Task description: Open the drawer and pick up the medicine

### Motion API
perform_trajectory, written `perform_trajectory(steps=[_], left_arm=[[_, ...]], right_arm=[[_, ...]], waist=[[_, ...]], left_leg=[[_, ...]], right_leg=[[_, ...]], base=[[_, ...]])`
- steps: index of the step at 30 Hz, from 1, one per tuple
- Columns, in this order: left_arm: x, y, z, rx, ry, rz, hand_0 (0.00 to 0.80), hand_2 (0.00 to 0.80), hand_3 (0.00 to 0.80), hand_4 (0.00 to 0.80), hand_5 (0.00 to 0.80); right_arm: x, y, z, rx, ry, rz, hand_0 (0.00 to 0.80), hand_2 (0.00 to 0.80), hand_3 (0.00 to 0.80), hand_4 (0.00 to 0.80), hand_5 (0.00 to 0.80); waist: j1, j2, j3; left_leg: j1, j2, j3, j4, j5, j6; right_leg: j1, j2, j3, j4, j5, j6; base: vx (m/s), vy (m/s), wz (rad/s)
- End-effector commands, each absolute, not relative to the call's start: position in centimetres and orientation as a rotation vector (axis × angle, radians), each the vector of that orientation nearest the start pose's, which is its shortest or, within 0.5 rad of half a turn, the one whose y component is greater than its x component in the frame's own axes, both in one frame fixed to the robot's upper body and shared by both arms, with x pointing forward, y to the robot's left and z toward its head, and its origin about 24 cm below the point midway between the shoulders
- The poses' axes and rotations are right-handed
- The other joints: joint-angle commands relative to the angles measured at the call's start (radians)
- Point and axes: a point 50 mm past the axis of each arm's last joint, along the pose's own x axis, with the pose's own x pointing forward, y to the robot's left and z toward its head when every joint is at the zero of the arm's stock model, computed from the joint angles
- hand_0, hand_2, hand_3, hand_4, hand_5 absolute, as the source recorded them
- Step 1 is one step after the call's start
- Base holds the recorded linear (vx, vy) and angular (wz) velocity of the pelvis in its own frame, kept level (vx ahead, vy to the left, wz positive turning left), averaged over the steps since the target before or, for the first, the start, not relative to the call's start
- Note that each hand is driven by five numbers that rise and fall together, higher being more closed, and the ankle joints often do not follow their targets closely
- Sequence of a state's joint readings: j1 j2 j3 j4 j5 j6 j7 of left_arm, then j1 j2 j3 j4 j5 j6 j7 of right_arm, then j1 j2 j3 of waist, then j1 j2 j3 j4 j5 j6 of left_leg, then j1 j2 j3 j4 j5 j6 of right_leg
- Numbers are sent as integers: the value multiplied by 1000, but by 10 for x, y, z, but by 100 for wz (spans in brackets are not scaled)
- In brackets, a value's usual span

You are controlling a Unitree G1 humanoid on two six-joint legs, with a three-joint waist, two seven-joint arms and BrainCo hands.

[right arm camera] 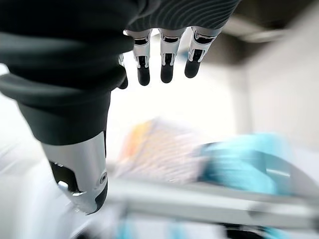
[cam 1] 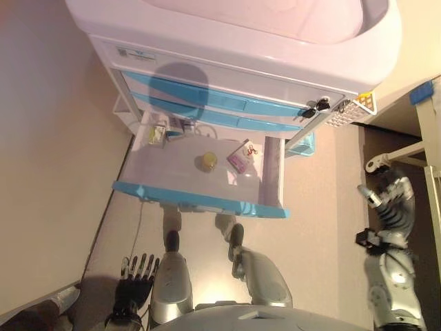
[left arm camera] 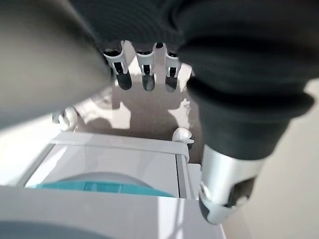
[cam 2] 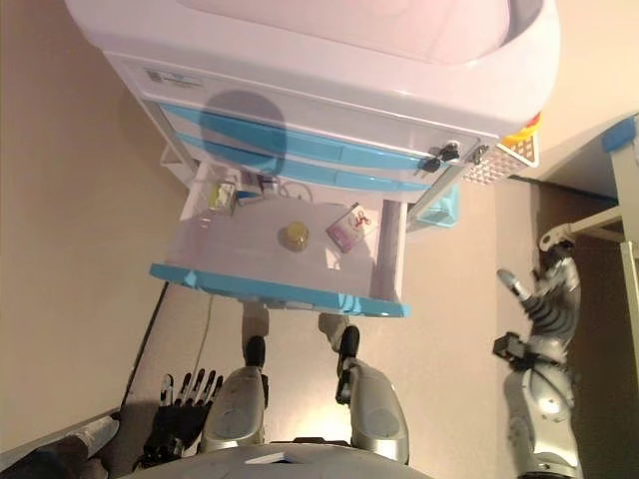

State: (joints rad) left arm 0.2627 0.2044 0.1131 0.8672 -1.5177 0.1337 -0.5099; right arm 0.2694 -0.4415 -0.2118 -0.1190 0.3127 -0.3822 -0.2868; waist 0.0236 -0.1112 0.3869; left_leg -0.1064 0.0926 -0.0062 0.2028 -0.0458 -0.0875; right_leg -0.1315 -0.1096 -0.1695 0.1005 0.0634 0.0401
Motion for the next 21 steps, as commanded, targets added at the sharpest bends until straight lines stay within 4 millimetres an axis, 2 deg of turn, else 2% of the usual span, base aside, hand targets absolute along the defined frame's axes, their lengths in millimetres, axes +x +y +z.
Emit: perform_trajectory(steps=[1, 6, 9, 16, 21], left_arm=[[69, 217, -136, -1380, 431, 468, 0, 0, 0, 0, 0], [69, 214, -137, -1366, 428, 453, 0, 0, 0, 0, 0], [73, 212, -138, -1370, 437, 443, 0, 0, 0, 0, 0], [85, 212, -136, -1356, 430, 407, 0, 0, 0, 0, 0], [96, 215, -133, -1335, 424, 377, 0, 0, 0, 0, 0]], right_arm=[[186, -272, 150, -430, -589, -305, 0, 0, 0, 0, 0], [190, -239, 183, -587, -744, -83, 0, 0, 0, 0, 0], [194, -215, 191, -636, -794, 57, 0, 0, 0, 0, 0], [207, -176, 183, -731, -797, 268, 0, 0, 0, 0, 0], [221, -157, 171, -804, -746, 354, 0, 0, 0, 0, 0]], waist=[[-3, 40, -16], [15, 50, -16], [32, 56, -14], [71, 56, 4], [94, 55, 22]], left_leg=[[7, -34, 31, -37, 13, 57], [3, -37, 29, -43, 17, 54], [-7, -40, 23, -37, 18, 51], [-36, -48, 1, -25, 23, 51], [-51, -53, -18, -19, 26, 49]], right_leg=[[79, -11, 2, 35, -58, 73], [83, -23, -6, 29, -57, 77], [81, -31, -13, 30, -57, 79], [75, -37, -32, 36, -58, 77], [73, -39, -49, 40, -58, 73]], base=[[7, 78, 2], [-11, 59, 1], [-20, 54, 2], [-30, 5, 10], [-34, -16, 14]])
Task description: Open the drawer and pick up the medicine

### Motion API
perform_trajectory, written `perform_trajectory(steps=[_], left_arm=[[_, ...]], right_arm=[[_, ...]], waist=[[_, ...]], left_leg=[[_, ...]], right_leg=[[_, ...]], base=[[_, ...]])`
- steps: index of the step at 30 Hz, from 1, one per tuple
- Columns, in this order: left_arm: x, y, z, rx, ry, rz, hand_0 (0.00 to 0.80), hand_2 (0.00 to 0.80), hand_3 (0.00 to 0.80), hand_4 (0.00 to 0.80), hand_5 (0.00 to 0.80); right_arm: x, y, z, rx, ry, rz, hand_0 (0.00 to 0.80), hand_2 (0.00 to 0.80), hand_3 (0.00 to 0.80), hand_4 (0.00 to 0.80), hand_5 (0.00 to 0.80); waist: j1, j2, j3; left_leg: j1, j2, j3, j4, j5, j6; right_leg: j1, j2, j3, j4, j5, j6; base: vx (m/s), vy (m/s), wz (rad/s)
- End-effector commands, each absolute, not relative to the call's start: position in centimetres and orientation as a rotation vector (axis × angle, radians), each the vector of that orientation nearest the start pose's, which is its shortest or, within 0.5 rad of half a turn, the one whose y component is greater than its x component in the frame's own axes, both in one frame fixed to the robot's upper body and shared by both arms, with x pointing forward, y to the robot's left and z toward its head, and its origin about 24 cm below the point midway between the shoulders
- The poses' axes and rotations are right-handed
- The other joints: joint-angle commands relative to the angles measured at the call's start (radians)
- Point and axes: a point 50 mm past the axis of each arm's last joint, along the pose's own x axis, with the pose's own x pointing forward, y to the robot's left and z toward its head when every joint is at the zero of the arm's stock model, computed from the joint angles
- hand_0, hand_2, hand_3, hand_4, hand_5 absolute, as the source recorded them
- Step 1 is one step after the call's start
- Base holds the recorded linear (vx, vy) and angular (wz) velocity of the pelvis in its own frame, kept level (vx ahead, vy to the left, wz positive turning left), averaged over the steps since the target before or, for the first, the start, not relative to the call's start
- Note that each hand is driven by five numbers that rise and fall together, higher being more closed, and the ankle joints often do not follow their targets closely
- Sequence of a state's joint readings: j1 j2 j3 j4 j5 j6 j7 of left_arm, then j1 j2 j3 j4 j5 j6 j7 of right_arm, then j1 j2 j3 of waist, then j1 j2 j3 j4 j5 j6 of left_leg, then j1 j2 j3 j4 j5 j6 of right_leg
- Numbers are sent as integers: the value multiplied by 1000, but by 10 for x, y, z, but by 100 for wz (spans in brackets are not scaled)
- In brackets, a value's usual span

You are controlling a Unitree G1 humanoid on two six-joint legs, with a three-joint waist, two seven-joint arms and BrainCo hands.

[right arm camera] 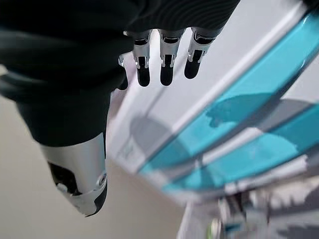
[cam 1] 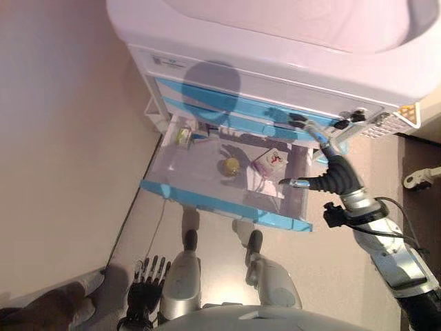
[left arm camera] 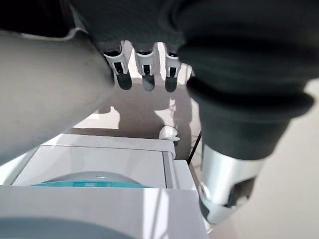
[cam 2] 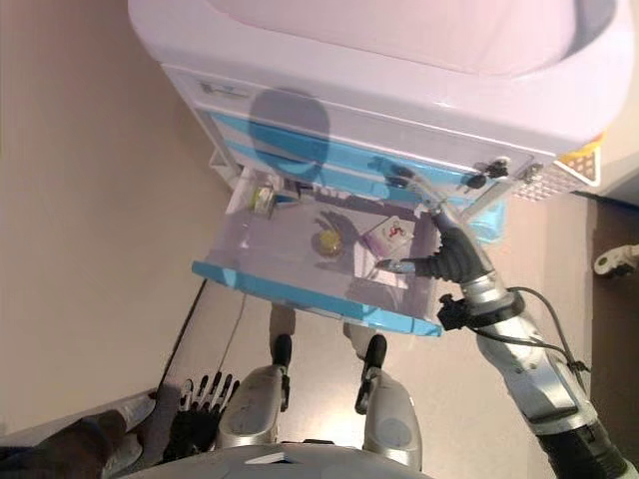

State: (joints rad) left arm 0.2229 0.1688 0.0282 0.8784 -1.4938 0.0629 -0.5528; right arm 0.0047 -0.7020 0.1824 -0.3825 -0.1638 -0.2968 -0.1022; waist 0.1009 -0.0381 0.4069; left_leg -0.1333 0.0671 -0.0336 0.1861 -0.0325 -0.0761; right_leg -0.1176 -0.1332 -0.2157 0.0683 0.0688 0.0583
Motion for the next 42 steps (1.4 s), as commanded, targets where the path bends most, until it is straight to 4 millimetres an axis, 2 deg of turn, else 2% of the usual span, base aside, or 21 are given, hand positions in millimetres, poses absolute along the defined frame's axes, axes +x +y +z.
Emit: perform_trajectory(steps=[1, 8, 14, 26, 42], left_arm=[[99, 216, -132, -1330, 425, 369, 0, 0, 0, 0, 0], [114, 220, -129, -1308, 438, 336, 0, 0, 0, 0, 0], [118, 220, -129, -1293, 458, 317, 0, 0, 0, 0, 0], [125, 224, -125, -1274, 459, 295, 0, 0, 0, 0, 0], [123, 220, -125, -1278, 480, 292, 0, 0, 0, 0, 0]], right_arm=[[225, -153, 168, -822, -731, 373, 0, 0, 0, 0, 0], [250, -134, 148, -954, -660, 418, 0, 0, 0, 0, 0], [268, -131, 133, -1055, -591, 391, 0, 0, 0, 0, 0], [293, -155, 101, -1250, -472, 190, 0, 0, 0, 0, 0], [298, -172, 85, -1250, -388, 144, 0, 0, 0, 0, 0]], waist=[[25, -18, 7], [58, -10, 30], [82, 3, 42], [100, 18, 54], [102, 30, 50]], left_leg=[[-30, -30, 3, -1, 14, 38], [-56, -45, -21, 7, 19, 39], [-72, -58, -36, 15, 19, 41], [-95, -66, -46, 20, 22, 46], [-92, -66, -47, 10, 29, 49]], right_leg=[[57, -15, -6, 73, -63, 54], [49, -20, -27, 77, -66, 46], [45, -25, -42, 83, -71, 38], [18, -31, -57, 95, -66, 36], [9, -36, -64, 100, -65, 31]], base=[[-36, -15, 15], [-28, -6, 15], [-10, -1, 14], [-15, -10, 7], [0, 0, 0]])
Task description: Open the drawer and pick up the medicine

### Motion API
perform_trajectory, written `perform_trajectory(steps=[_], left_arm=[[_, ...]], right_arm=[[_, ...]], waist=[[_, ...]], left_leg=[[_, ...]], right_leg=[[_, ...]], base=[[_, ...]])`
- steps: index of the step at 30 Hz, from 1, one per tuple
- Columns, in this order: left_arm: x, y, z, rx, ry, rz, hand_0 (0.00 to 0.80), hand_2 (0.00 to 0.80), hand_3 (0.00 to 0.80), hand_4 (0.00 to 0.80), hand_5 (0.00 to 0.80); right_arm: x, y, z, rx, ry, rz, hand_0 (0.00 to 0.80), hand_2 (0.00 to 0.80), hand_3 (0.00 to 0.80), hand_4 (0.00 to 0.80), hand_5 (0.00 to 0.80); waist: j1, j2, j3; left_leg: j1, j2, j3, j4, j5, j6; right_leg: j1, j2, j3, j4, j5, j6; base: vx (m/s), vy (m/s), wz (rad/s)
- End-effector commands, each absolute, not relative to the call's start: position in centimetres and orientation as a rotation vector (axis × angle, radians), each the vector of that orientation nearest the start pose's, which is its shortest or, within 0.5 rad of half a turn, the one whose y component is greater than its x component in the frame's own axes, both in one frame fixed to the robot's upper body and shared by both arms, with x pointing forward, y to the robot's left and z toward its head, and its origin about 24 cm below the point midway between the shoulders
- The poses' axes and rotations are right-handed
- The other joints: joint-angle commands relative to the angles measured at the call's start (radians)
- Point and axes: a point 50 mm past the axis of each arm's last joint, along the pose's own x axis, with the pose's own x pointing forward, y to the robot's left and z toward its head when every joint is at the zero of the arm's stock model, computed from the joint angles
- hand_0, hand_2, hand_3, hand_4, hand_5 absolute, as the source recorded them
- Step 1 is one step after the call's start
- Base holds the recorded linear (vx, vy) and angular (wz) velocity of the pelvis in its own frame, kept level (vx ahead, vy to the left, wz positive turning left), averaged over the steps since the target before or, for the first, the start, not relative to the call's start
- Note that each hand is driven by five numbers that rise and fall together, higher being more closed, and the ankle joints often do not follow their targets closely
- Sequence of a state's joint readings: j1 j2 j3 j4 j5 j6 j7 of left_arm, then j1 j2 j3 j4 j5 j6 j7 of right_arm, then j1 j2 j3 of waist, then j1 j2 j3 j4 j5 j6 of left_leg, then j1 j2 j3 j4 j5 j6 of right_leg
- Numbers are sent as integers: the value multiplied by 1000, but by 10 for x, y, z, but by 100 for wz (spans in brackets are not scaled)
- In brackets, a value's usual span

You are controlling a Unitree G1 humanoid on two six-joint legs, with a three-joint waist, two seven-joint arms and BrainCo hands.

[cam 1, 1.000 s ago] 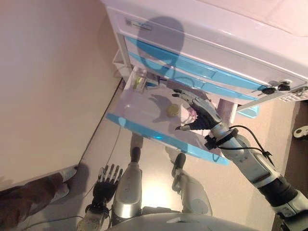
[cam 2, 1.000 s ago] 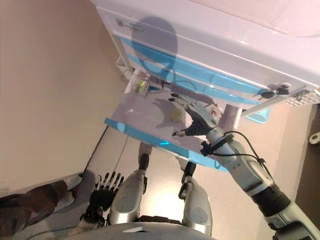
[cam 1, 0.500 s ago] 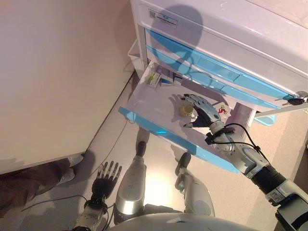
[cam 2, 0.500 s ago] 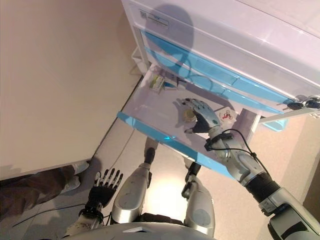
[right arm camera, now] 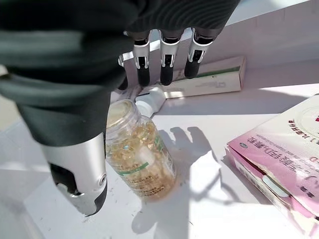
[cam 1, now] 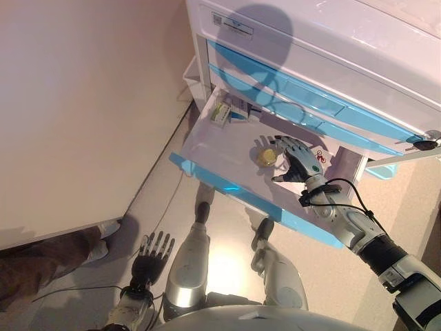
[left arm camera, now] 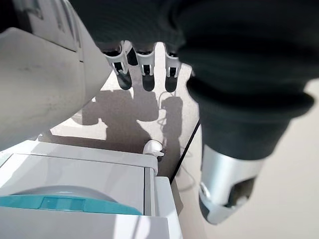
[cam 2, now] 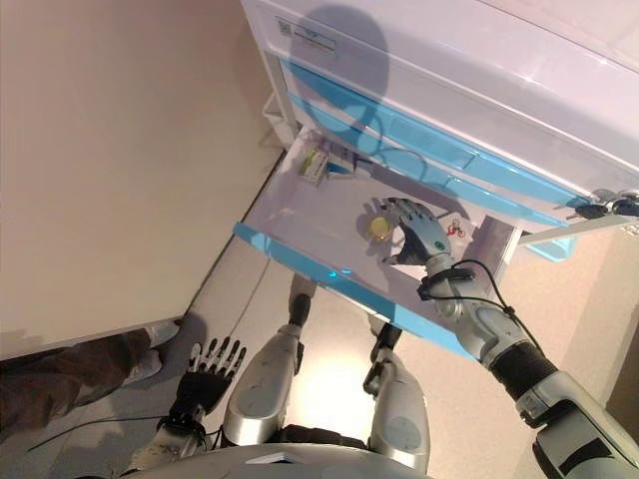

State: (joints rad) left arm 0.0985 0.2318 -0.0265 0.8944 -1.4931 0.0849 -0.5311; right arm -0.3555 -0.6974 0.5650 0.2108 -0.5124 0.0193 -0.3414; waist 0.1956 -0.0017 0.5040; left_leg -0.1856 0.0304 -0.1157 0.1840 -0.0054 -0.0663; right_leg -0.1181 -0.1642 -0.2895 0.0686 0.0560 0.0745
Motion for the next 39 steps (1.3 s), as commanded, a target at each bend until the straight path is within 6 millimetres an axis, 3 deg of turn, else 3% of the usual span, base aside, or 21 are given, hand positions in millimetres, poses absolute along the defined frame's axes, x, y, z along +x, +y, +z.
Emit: perform_trajectory(steps=[1, 20, 39], left_arm=[[123, 220, -125, -1280, 480, 292, 0, 0, 0, 0, 0], [122, 219, -126, -1286, 496, 295, 0, 0, 0, 0, 0], [125, 219, -124, -1273, 503, 285, 0, 0, 0, 0, 0]], right_arm=[[298, -172, 85, -1248, -385, 144, 0, 0, 0, 0, 0], [305, -170, 75, -1243, -333, 157, 0, 0, 0, 0, 0], [316, -162, 80, -1240, -336, 149, 0, 0, 0, 0, 0]], waist=[[8, -5, -47], [24, 2, -44], [45, 1, -36]], left_leg=[[-39, -30, 35, 11, 2, 39], [-39, -35, 26, 16, 2, 42], [-47, -42, 11, 28, -1, 45]], right_leg=[[10, -5, 10, 99, -52, 15], [10, -11, 2, 106, -53, 15], [15, -13, -5, 106, -50, 18]], base=[[0, 0, 0], [0, 0, 0], [0, 0, 0]])
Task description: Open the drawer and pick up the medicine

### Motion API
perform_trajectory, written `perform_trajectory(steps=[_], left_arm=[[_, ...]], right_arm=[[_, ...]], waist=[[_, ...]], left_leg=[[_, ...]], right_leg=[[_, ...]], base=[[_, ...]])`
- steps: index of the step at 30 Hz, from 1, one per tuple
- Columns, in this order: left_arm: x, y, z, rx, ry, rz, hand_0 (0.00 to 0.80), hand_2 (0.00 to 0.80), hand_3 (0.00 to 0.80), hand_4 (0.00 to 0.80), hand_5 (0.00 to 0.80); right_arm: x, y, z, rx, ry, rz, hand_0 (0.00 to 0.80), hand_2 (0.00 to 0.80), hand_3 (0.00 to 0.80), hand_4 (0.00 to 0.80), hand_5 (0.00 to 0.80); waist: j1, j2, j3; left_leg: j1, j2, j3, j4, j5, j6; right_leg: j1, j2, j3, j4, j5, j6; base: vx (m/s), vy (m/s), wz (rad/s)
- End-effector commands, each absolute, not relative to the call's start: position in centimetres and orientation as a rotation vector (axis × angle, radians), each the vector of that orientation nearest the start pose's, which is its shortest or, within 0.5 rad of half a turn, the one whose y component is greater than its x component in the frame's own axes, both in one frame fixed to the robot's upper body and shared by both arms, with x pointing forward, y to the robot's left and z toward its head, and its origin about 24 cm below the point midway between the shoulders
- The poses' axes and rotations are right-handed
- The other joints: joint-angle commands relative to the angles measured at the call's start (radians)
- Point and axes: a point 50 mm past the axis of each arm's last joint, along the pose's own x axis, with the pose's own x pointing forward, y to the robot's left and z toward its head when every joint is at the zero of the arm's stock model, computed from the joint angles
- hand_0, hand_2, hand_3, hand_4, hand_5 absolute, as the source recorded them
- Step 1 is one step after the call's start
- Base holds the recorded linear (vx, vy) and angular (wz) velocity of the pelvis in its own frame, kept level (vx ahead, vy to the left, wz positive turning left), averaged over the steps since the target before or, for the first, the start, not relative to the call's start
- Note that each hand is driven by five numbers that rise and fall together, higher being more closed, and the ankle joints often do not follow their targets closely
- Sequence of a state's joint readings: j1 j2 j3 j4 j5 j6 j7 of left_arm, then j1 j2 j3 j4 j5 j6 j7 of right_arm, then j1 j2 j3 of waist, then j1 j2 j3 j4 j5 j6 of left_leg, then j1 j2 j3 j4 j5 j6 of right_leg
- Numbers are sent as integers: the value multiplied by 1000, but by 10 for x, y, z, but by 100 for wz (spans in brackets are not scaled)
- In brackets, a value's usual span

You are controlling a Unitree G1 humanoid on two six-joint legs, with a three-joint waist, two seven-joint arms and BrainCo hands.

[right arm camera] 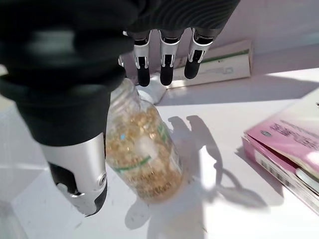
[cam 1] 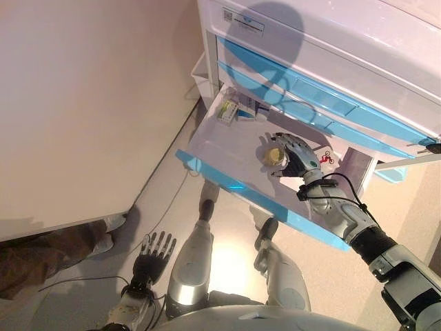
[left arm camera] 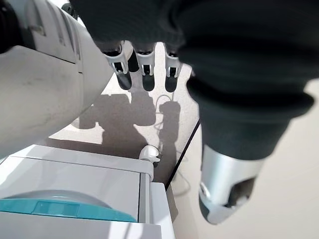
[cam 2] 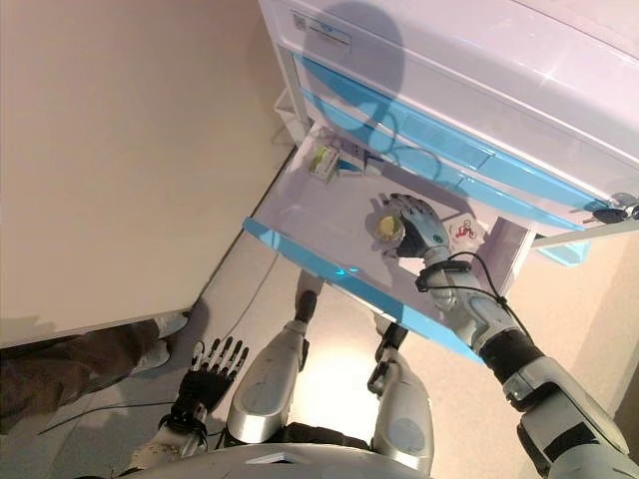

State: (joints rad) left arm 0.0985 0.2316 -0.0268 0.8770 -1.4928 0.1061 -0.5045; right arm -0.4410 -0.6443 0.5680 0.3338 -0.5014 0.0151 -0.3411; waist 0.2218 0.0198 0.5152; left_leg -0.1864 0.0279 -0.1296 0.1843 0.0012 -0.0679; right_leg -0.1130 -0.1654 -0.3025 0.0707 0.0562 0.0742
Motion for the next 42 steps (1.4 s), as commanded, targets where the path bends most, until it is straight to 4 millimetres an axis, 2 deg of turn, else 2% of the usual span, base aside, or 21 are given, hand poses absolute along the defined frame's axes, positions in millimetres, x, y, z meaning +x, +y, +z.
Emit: perform_trajectory(steps=[1, 23, 32, 33, 34, 35, 36, 37, 38, 39, 41, 42], left_arm=[[125, 220, -124, -1274, 504, 286, 0, 0, 0, 0, 0], [127, 225, -123, -1253, 513, 276, 0, 0, 0, 0, 0], [127, 226, -122, -1242, 517, 267, 0, 0, 0, 0, 0], [127, 226, -122, -1240, 517, 267, 0, 0, 0, 0, 0], [128, 226, -122, -1239, 519, 268, 0, 0, 0, 0, 0], [128, 227, -122, -1240, 518, 269, 0, 0, 0, 0, 0], [128, 227, -121, -1238, 518, 268, 0, 0, 0, 0, 0], [128, 227, -121, -1237, 519, 268, 0, 0, 0, 0, 0], [127, 227, -121, -1237, 520, 268, 0, 0, 0, 0, 0], [127, 228, -121, -1237, 517, 266, 0, 0, 0, 0, 0], [127, 228, -121, -1237, 516, 266, 0, 0, 0, 0, 0], [127, 229, -121, -1237, 516, 266, 0, 0, 0, 0, 0]], right_arm=[[316, -162, 79, -1242, -334, 150, 0, 0, 0, 0, 0], [325, -159, 65, -1272, -247, 162, 0, 0, 0, 0, 0], [327, -165, 60, -1276, -214, 132, 0, 0, 0, 0, 0], [327, -165, 60, -1276, -209, 129, 104, 104, 104, 104, 104], [327, -166, 59, -1276, -205, 127, 279, 279, 279, 279, 279], [328, -166, 59, -1277, -203, 123, 342, 342, 342, 342, 342], [328, -167, 59, -1277, -202, 117, 471, 471, 471, 471, 471], [328, -168, 58, -1275, -200, 112, 558, 558, 558, 558, 558], [328, -168, 58, -1274, -199, 109, 587, 587, 587, 587, 587], [328, -169, 58, -1272, -199, 104, 659, 659, 659, 659, 659], [328, -170, 58, -1269, -195, 102, 687, 687, 687, 687, 687], [328, -170, 57, -1269, -195, 102, 794, 794, 794, 794, 794]], waist=[[20, -21, -48], [45, -20, -33], [52, -22, -33], [53, -23, -33], [54, -23, -33], [54, -23, -32], [55, -23, -31], [55, -22, -30], [56, -22, -29], [56, -22, -29], [56, -24, -29], [55, -24, -29]], left_leg=[[-46, -39, 24, 29, -8, 46], [-60, -44, 1, 41, -9, 46], [-62, -45, -5, 38, -8, 46], [-62, -45, -6, 37, -9, 46], [-62, -45, -6, 38, -9, 46], [-62, -45, -7, 39, -9, 45], [-63, -44, -7, 40, -9, 46], [-63, -44, -7, 41, -10, 46], [-62, -43, -8, 41, -10, 46], [-62, -43, -8, 41, -10, 45], [-61, -42, -7, 40, -10, 44], [-61, -41, -7, 40, -10, 44]], right_leg=[[11, -12, 8, 104, -51, 19], [16, -10, -2, 104, -52, 16], [18, -8, -6, 100, -51, 17], [19, -7, -7, 99, -51, 17], [20, -7, -7, 98, -50, 17], [20, -7, -8, 98, -50, 17], [20, -7, -8, 99, -50, 17], [20, -7, -8, 100, -50, 17], [20, -7, -8, 100, -50, 18], [21, -7, -9, 100, -49, 19], [23, -7, -8, 97, -48, 20], [23, -7, -7, 97, -48, 20]], base=[[0, 0, 0], [1, -1, 0], [0, 0, 0], [0, 0, 0], [0, 0, 0], [-6, -14, 3], [-7, -12, 4], [-6, -11, 4], [-6, -12, 3], [0, 0, 0], [0, 0, 0], [0, 0, 0]])
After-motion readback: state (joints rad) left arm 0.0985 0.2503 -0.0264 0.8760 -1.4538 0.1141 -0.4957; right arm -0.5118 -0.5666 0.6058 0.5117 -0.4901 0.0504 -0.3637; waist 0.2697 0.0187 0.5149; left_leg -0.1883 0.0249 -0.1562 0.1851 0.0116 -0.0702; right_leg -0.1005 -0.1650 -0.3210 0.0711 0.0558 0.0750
